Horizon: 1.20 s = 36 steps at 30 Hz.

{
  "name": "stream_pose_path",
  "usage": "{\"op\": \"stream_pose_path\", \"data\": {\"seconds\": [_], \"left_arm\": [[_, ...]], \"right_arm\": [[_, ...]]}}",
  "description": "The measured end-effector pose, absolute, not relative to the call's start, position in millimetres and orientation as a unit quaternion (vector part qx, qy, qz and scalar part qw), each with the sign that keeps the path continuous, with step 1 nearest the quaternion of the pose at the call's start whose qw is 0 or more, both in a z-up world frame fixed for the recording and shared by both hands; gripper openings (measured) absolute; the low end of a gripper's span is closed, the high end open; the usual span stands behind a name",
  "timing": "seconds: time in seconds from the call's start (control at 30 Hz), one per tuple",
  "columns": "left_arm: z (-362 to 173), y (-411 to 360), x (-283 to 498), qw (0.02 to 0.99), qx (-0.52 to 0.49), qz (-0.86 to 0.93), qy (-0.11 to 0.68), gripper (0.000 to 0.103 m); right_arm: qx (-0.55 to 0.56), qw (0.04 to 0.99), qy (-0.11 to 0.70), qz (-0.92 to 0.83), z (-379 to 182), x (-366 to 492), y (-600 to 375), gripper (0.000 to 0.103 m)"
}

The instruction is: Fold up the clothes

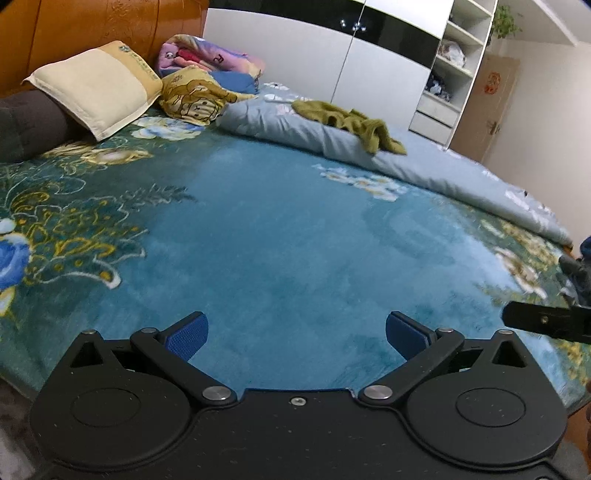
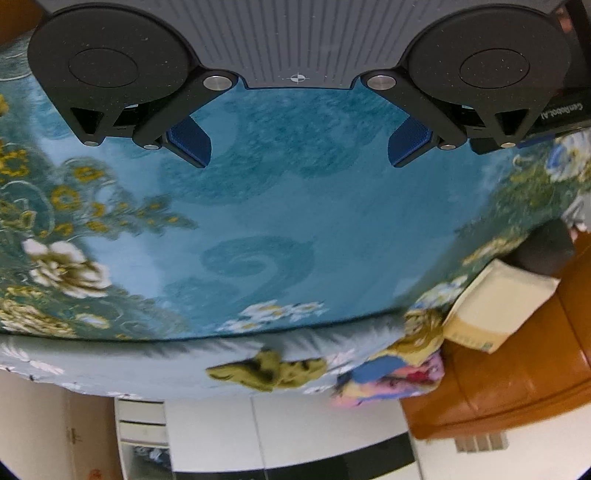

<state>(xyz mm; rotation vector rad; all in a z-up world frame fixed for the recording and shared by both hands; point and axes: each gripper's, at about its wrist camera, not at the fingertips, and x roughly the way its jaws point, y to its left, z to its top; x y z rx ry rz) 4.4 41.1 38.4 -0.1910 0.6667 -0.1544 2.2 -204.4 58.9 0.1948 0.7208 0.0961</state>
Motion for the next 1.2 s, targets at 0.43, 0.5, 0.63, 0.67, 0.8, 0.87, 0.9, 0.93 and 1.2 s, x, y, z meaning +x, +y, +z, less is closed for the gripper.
{"op": "stream_pose_path", "data": {"seconds": [0.43,0.5,0.63,0.67,0.8,0.87,0.9,0.93,1.2], "left_arm": [[14,21,1,0.932,-0.016,-0.025,0.362,0.102],[11,18,2,0.93,-0.012,-0.022,0.367,0.102],[6,10,4,0.927,0.002,-0.025,0.374,0.102],[5,8,3,0.927,0.009,-0.026,0.373,0.102],[2,1,2,0.928,0.025,-0.021,0.371,0.102],[2,0,2,0.928,0.024,-0.021,0.37,0.102],[2,0,1,0.928,0.025,-0.021,0.37,0.102],[2,-1,1,0.928,0.025,-0.02,0.37,0.102],[3,-2,1,0.927,0.026,-0.018,0.373,0.102]], "right_arm": [[0.085,0.921,0.376,0.064,30,-8,-169,0.103],[0.076,0.92,0.379,0.062,27,-9,-168,0.103],[0.086,0.919,0.381,0.062,22,-10,-173,0.103],[0.089,0.918,0.381,0.063,21,-10,-174,0.103],[0.092,0.915,0.389,0.06,16,-10,-177,0.103],[0.095,0.913,0.393,0.06,14,-11,-179,0.103],[0.096,0.912,0.394,0.059,13,-11,-179,0.103],[0.097,0.912,0.395,0.058,13,-11,-180,0.103],[0.104,0.91,0.397,0.052,11,-13,-184,0.103]]}}
